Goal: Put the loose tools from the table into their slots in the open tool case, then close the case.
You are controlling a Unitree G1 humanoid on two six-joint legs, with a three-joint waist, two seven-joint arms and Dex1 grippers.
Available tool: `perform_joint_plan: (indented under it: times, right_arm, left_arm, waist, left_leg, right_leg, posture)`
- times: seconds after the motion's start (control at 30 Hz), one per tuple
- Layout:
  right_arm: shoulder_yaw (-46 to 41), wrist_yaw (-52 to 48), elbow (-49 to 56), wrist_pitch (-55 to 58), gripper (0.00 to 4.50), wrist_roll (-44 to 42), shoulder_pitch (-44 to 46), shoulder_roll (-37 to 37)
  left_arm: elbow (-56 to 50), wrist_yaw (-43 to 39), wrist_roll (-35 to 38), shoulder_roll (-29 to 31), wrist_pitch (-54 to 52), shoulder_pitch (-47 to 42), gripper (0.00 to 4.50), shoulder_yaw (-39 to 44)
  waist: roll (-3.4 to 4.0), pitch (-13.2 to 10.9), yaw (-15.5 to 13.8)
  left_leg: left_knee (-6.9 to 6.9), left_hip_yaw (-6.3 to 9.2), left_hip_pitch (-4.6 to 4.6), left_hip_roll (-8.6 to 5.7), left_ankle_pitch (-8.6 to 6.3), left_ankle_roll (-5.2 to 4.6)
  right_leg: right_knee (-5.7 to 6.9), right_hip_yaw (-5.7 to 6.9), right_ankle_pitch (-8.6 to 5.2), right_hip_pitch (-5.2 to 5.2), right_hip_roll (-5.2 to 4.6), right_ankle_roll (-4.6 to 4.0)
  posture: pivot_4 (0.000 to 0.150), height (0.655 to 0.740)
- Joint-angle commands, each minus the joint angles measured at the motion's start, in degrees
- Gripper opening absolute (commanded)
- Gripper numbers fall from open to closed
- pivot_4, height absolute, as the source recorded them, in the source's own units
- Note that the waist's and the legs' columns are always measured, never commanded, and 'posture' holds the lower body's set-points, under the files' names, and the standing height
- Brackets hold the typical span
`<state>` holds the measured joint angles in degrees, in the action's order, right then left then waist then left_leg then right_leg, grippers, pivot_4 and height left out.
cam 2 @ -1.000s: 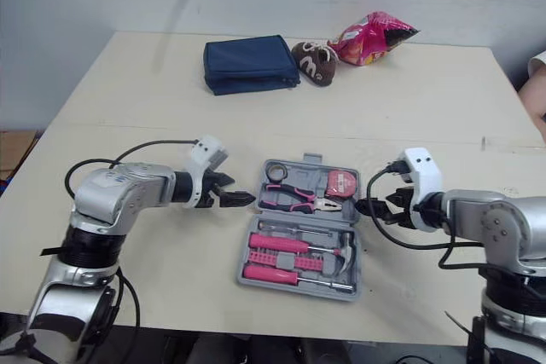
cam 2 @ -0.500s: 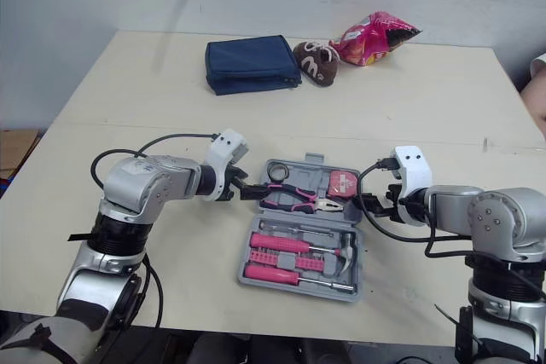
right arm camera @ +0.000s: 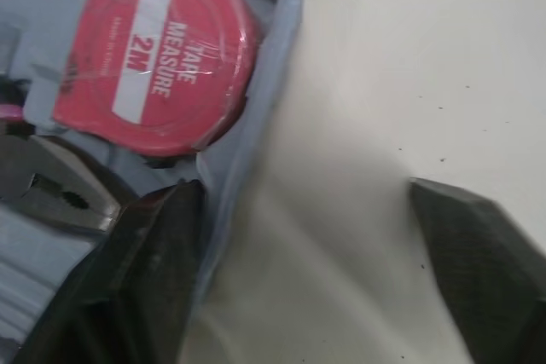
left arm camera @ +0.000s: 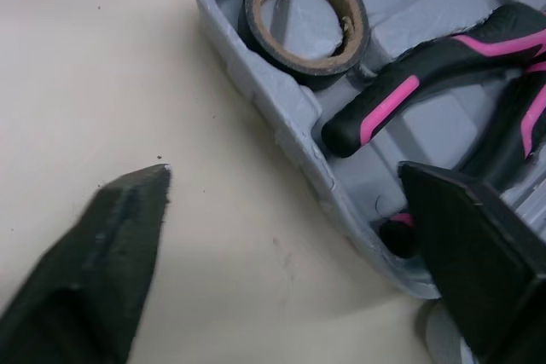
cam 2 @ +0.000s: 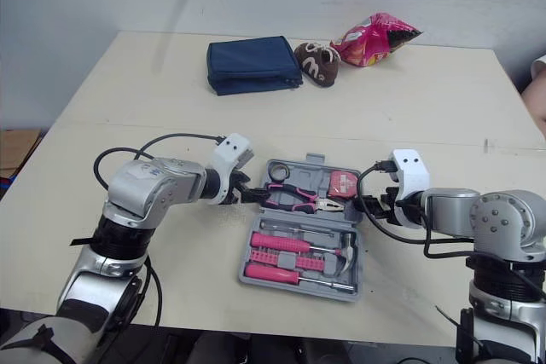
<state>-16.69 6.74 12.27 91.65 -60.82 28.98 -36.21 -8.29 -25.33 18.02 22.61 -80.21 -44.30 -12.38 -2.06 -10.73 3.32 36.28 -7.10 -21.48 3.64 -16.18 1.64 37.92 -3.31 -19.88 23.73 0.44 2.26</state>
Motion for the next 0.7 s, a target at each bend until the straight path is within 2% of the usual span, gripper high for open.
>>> perform_joint_plan:
  times: [0.03, 0.17, 0.2, 0.3, 0.37, 0.47, 0.53, 0.6, 0.7]
  right_arm:
    - [-1.6, 2.5, -0.8, 0.8, 2.22, -1.4, -0.4, 2.2]
    - [-5.3, 4.2, -0.1, 0.8, 0.15, -1.5, 0.3, 7.0]
    - [-6.5, 4.3, 0.7, 0.8, 0.00, -1.1, 0.6, 8.3]
    - [-8.4, 3.7, 3.5, -0.8, 0.00, 0.1, 0.6, 10.2]
    - [-7.5, 1.1, 6.9, -4.3, 0.00, 1.1, -0.7, 9.5]
    - [-4.1, -7.1, 12.8, -14.7, 0.00, 5.0, -4.3, 6.8]
    - [3.8, -21.4, 17.4, -35.1, 0.00, 17.1, -11.3, 0.8]
    - [10.3, -29.9, 17.7, -51.3, 0.00, 28.0, -18.2, -3.8]
    - [11.6, -33.9, 11.1, -71.6, 0.00, 37.4, -23.0, -1.4]
  left_arm:
    - [-1.7, -0.5, 1.1, -0.7, 0.1, 0.6, 2.27, -0.3]
    - [-1.9, -1.3, 1.9, -1.3, 1.5, 1.6, 0.34, -0.6]
    - [-2.0, -1.4, 1.9, -1.3, 2.3, 1.7, 0.02, -0.5]
    - [-1.6, -1.0, 2.1, -2.4, 5.2, 2.3, 0.02, 1.9]
    - [-1.1, -1.2, 1.7, -3.4, 11.5, 2.9, 0.02, 4.0]
    - [0.2, -3.1, 1.0, -4.9, 26.9, 5.1, 0.02, 7.0]
    - [1.9, -4.9, -2.9, -3.2, 41.3, 7.3, 0.02, 6.3]
    - [4.6, -5.8, -6.0, -2.4, 52.5, 8.9, 0.02, 6.0]
    - [8.2, -6.5, -8.8, -2.1, 63.7, 10.7, 0.02, 5.7]
  waist:
    - [0.00, 0.0, 0.0]
    - [0.00, 0.1, 0.0]
    - [0.02, 0.1, 0.0]
    - [0.02, 0.1, 0.1]
    - [0.03, 0.1, 0.1]
    - [0.10, 0.0, -0.1]
    - [0.13, 0.0, -0.1]
    - [0.13, 0.0, -0.2]
    - [0.12, 0.0, 0.0]
  left_leg:
    - [0.00, 0.00, 0.01, 0.00, 0.00, 0.00]
    - [0.04, 0.00, 0.15, 0.00, 0.02, -0.02]
    - [0.04, 0.00, 0.26, -0.01, 0.02, -0.04]
    - [0.02, -0.01, 0.24, -0.05, 0.13, -0.14]
    - [-0.01, -0.01, 0.23, -0.08, 0.26, -0.18]
    - [-0.08, 0.00, 0.10, -0.11, 0.44, -0.16]
    - [-0.09, 0.00, 0.01, -0.13, 0.46, -0.17]
    - [-0.20, 0.01, -0.03, -0.15, 0.43, -0.13]
    - [-0.21, -0.09, -0.03, -0.09, 0.42, -0.09]
  right_leg:
    - [0.00, 0.00, 0.00, -0.01, 0.00, 0.00]
    - [0.02, -0.01, 0.02, -0.15, -0.01, 0.02]
    - [0.01, -0.02, 0.03, -0.27, -0.02, 0.04]
    - [-0.03, -0.05, 0.27, -0.27, -0.04, 0.13]
    - [-0.03, -0.07, 0.41, -0.24, -0.04, 0.18]
    - [-0.08, -0.06, 0.58, -0.11, -0.03, 0.19]
    - [-0.10, -0.05, 0.61, -0.04, -0.02, 0.23]
    - [-0.28, -0.03, 0.61, -0.02, 0.01, 0.25]
    - [-0.41, -0.06, 0.57, -0.04, 0.05, 0.32]
  posture:
    - [0.150, 0.7400]
    - [0.150, 0.7400]
    - [0.150, 0.7400]
    - [0.150, 0.7400]
    - [0.150, 0.7400]
    - [0.150, 0.7400]
    - [0.150, 0.7400]
    - [0.150, 0.7400]
    - [0.150, 0.7400]
